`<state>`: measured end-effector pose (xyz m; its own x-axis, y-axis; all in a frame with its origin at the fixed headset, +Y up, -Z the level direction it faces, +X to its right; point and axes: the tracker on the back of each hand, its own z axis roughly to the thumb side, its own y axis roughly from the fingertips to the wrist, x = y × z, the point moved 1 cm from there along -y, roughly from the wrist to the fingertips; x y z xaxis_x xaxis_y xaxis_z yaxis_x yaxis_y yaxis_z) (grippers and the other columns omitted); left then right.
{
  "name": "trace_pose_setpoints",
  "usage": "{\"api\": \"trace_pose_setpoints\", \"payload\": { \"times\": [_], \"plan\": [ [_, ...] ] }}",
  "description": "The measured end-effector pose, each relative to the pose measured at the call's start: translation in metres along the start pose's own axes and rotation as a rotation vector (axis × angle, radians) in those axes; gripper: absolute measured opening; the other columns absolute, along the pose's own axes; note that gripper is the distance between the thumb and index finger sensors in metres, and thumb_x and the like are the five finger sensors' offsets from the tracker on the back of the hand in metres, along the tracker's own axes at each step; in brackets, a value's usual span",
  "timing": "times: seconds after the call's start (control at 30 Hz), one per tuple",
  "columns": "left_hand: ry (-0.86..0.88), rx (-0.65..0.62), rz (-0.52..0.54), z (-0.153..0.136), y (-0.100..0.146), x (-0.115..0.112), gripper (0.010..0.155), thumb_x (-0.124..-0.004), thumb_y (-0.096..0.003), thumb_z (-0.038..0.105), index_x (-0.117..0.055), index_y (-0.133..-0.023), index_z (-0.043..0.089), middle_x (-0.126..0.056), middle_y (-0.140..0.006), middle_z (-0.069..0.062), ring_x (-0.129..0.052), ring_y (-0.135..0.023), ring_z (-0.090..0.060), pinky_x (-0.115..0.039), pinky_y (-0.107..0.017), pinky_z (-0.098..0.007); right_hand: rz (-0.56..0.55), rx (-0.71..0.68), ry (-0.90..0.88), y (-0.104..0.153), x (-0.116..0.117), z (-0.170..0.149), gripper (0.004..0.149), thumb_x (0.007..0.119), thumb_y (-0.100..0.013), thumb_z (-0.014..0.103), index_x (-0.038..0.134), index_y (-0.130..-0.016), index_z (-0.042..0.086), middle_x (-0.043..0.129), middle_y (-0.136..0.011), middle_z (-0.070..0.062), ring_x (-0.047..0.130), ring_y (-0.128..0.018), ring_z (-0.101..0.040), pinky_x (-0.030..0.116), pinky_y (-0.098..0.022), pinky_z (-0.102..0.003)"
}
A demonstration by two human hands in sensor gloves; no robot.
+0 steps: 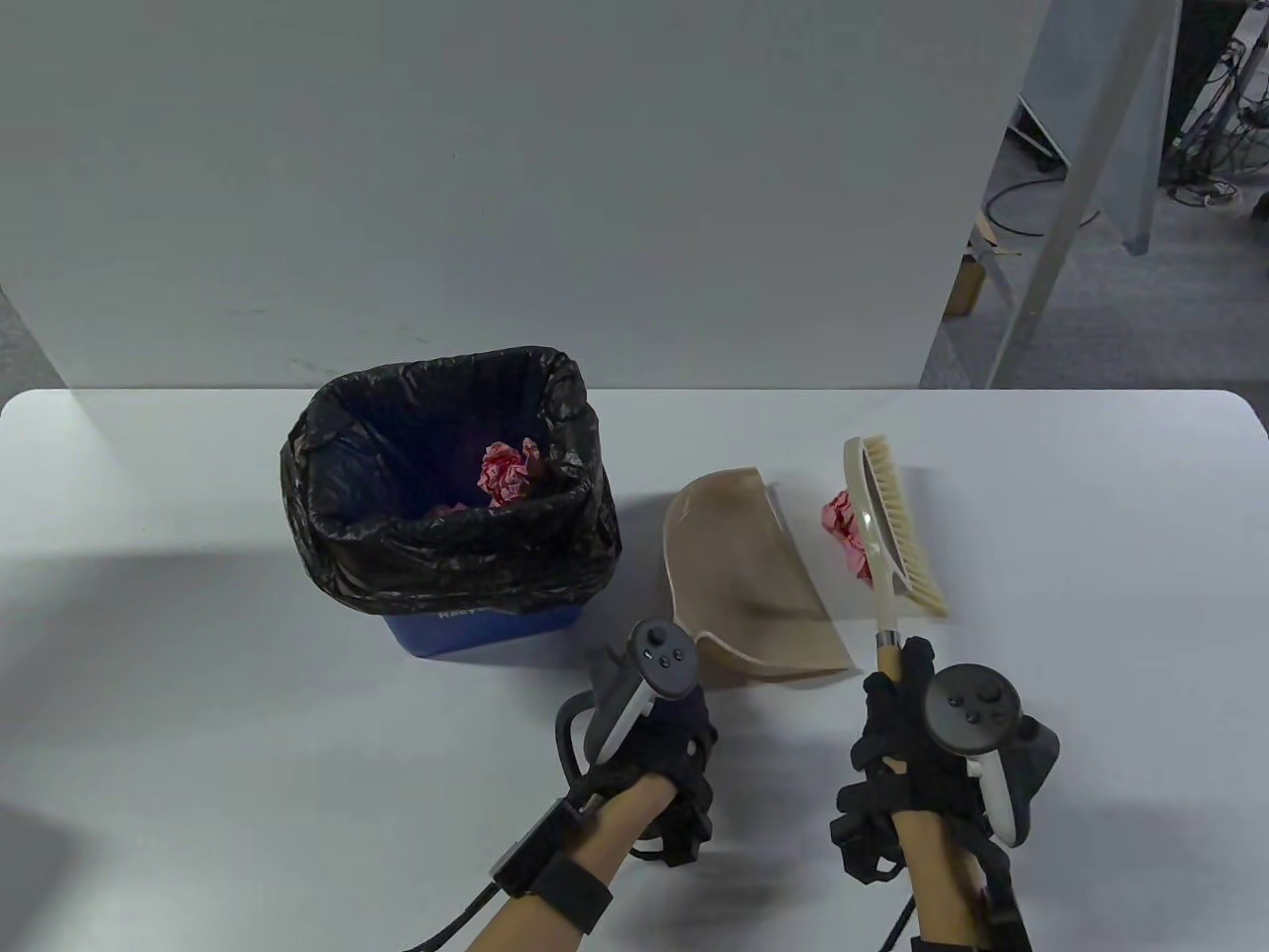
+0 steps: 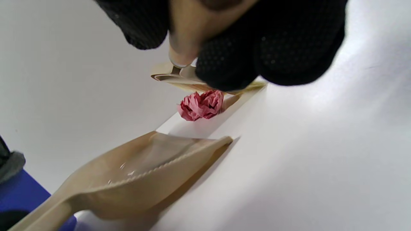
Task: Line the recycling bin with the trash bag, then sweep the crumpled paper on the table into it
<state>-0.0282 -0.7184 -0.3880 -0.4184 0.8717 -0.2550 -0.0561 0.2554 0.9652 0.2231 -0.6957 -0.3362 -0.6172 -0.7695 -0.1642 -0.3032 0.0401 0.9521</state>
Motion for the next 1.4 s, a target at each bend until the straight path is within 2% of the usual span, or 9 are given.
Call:
{"api": "trace_pose_setpoints", "payload": {
  "times": [0.4,0.67,0.8,1.07,1.2,1.27,1.4],
  "plan": [
    [-0.013,0.015,-0.029,0.0,-0.006,-0.007,0.078,-0.064,-0.0618,0.034,-0.017,-0.115,0.002,-0.051,-0.11,-0.02,-0.092,-0.071,-0.011,-0.088,-0.056,-0.043,0.139,-0.103,0.066,0.011,0.013,0.019,0.062,0.063,-0.062,0.03,0.04,-0.112,0.0,0.074,-0.092,-0.027,0.092,-0.056,-0.029,0.087,-0.04,-0.047],
    [0.012,0.021,-0.045,-0.003,-0.006,-0.008,0.079,-0.064,-0.0618,0.036,-0.017,-0.115,0.002,-0.052,-0.109,-0.019,-0.093,-0.071,-0.01,-0.089,-0.056,-0.042,0.283,-0.223,0.009,0.023,0.024,0.035,0.062,0.062,-0.062,0.031,0.041,-0.112,0.0,0.074,-0.092,-0.026,0.092,-0.056,-0.028,0.087,-0.04,-0.046],
    [0.052,0.032,-0.048,-0.006,-0.006,-0.006,0.082,-0.064,-0.0621,0.041,-0.016,-0.113,-0.002,-0.053,-0.109,-0.017,-0.094,-0.07,-0.008,-0.089,-0.056,-0.041,0.355,-0.247,-0.112,0.025,0.03,0.037,0.063,0.062,-0.062,0.031,0.04,-0.111,-0.001,0.074,-0.092,-0.026,0.092,-0.056,-0.028,0.088,-0.04,-0.046],
    [0.184,0.091,-0.071,-0.023,-0.011,-0.001,0.086,-0.067,-0.0604,0.052,-0.025,-0.114,0.0,-0.064,-0.103,-0.011,-0.099,-0.071,-0.01,-0.09,-0.055,-0.041,0.354,-0.257,-0.126,0.026,0.027,0.038,0.062,0.061,-0.062,0.031,0.04,-0.111,-0.002,0.074,-0.091,-0.026,0.092,-0.055,-0.028,0.088,-0.039,-0.045],
    [0.26,0.112,-0.096,-0.032,-0.015,0.002,0.084,-0.071,-0.0596,0.05,-0.029,-0.115,0.001,-0.067,-0.1,-0.011,-0.1,-0.07,-0.011,-0.09,-0.054,-0.042,0.331,-0.252,-0.193,0.025,0.02,0.035,0.062,0.061,-0.063,0.031,0.041,-0.111,-0.002,0.075,-0.091,-0.026,0.093,-0.055,-0.028,0.088,-0.039,-0.045],
    [0.275,0.111,-0.106,-0.035,-0.016,0.003,0.077,-0.072,-0.0591,0.049,-0.04,-0.115,0.006,-0.069,-0.099,-0.011,-0.1,-0.068,-0.011,-0.09,-0.053,-0.043,0.315,-0.245,-0.235,0.024,0.016,0.033,0.062,0.061,-0.063,0.031,0.041,-0.111,-0.002,0.075,-0.091,-0.026,0.093,-0.054,-0.027,0.088,-0.039,-0.045],
    [0.304,0.095,-0.13,-0.036,-0.018,0.004,0.074,-0.069,-0.0602,0.045,-0.037,-0.115,0.005,-0.065,-0.101,-0.012,-0.097,-0.066,-0.011,-0.089,-0.053,-0.044,0.257,-0.214,-0.346,0.022,0.006,0.026,0.062,0.06,-0.063,0.031,0.04,-0.111,-0.003,0.075,-0.09,-0.026,0.093,-0.054,-0.027,0.088,-0.038,-0.045]
  ]
}}
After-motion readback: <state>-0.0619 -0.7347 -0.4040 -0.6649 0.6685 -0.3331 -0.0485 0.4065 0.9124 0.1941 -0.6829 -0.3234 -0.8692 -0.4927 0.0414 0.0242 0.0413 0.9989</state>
